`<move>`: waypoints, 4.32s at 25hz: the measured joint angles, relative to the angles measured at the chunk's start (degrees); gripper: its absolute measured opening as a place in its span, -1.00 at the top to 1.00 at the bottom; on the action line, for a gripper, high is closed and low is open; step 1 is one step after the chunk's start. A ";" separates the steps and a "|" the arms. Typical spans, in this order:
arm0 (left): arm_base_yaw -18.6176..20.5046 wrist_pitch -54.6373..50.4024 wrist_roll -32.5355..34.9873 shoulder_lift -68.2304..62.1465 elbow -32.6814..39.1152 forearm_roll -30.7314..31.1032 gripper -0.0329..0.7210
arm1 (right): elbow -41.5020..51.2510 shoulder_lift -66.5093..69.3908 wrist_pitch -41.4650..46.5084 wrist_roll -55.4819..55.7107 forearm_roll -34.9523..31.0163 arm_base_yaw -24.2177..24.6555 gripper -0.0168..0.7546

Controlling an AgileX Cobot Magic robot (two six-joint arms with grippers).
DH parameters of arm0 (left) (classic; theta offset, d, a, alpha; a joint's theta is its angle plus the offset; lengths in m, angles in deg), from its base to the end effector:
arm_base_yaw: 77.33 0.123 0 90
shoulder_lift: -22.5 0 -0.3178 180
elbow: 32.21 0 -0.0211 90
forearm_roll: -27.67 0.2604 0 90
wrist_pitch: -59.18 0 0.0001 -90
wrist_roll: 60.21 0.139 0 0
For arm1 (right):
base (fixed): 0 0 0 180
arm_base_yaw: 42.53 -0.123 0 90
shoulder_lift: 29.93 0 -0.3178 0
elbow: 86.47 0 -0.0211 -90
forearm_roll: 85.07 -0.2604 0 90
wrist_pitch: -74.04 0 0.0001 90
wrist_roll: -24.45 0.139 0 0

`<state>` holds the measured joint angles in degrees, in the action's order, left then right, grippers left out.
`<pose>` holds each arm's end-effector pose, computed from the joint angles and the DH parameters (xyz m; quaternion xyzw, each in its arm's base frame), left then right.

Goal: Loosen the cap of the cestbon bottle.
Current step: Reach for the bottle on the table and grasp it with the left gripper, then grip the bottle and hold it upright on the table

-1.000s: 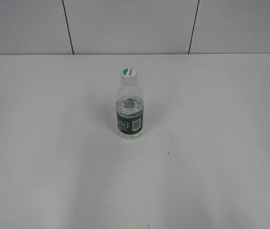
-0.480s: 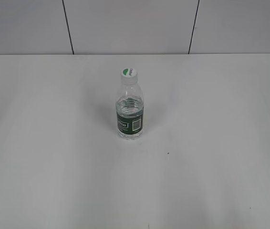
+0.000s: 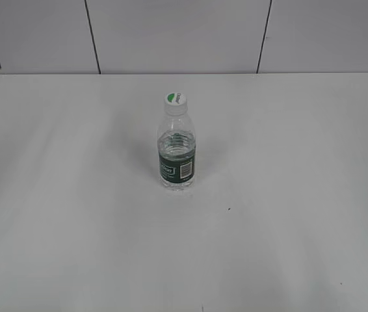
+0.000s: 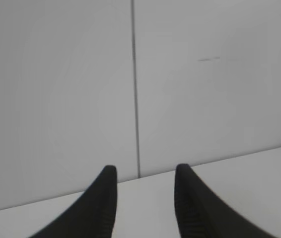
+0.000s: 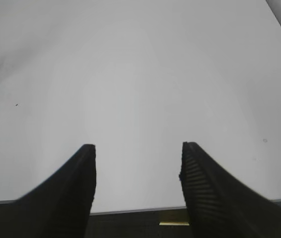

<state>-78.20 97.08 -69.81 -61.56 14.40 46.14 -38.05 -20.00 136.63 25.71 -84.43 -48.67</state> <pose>0.3139 -0.0318 0.2752 0.1048 0.7247 -0.0462 0.6795 0.0168 0.0004 0.2609 -0.0368 0.8693 0.0262 0.4922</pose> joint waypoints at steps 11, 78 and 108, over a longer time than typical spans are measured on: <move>0.00 24.62 -6.69 -21.62 -0.46 22.31 0.26 | -1.14 6.27 4.19 3.64 -1.90 0.00 -0.13; -16.78 26.90 -24.77 -58.00 -35.58 56.86 -0.63 | -1.44 6.64 6.05 5.85 -3.48 0.00 -0.13; -17.68 28.67 -24.54 -58.63 -36.72 58.53 -0.17 | -2.77 9.69 5.78 10.14 -9.36 0.00 -0.13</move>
<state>-95.88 125.75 -94.35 -120.19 -22.32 104.67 -40.82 -10.31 142.41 35.85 -93.79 -48.67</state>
